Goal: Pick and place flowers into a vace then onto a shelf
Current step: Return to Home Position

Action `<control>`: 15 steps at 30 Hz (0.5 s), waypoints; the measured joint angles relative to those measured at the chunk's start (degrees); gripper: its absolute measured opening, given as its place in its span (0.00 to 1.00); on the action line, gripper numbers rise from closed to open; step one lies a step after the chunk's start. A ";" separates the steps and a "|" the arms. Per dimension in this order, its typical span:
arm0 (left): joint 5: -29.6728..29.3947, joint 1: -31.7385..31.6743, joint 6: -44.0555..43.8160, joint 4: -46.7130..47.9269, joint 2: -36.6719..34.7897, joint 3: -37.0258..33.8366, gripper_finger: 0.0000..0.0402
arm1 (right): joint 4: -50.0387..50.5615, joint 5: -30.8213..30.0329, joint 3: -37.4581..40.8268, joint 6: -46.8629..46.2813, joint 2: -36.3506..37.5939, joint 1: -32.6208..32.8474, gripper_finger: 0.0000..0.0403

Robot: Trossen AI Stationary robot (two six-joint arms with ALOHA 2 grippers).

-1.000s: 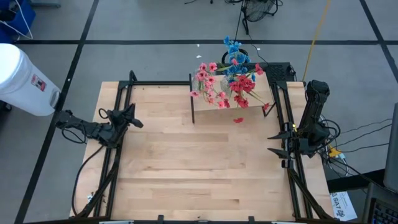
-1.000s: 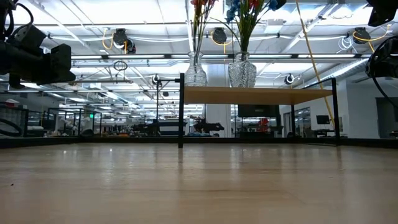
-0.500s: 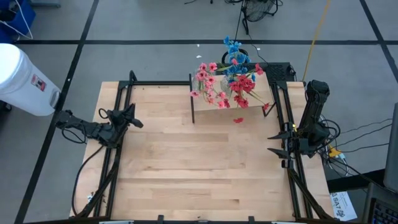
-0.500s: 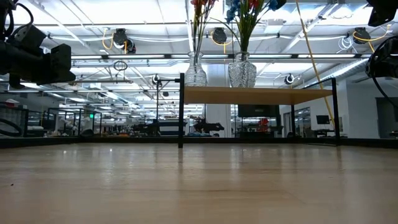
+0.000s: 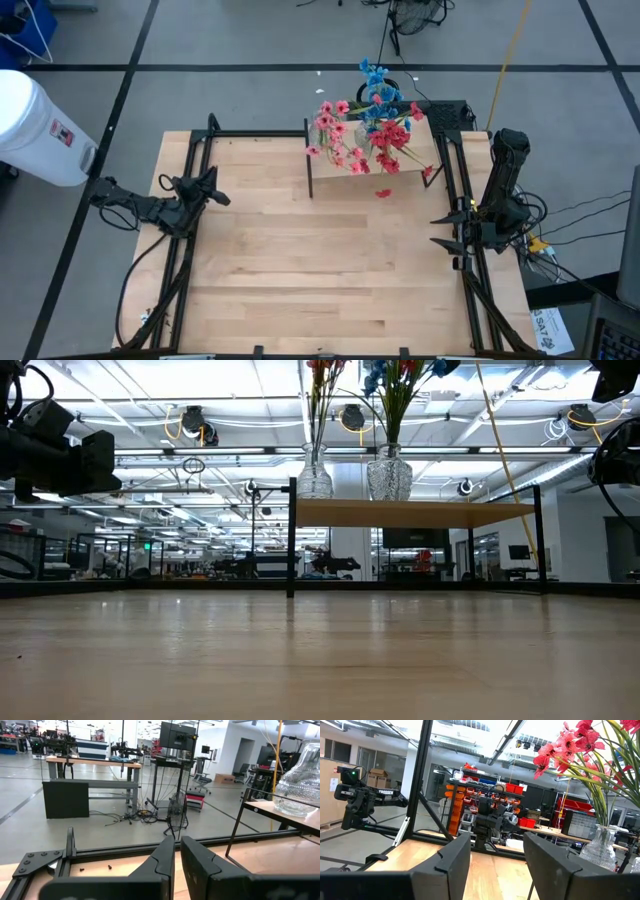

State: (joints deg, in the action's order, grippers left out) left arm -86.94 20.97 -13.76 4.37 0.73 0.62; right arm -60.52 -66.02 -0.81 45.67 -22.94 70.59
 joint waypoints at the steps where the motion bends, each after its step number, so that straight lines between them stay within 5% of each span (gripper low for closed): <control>1: 0.00 0.00 0.00 0.01 0.00 0.00 0.09 | 0.00 0.00 0.01 0.02 0.00 0.01 0.44; 15: 0.00 0.00 0.00 0.01 0.00 0.00 0.09 | 0.00 0.00 0.00 0.00 0.00 0.01 0.44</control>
State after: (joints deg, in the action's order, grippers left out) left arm -86.94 20.97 -13.76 4.37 0.74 0.62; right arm -60.52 -66.02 -0.82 45.67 -22.93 70.60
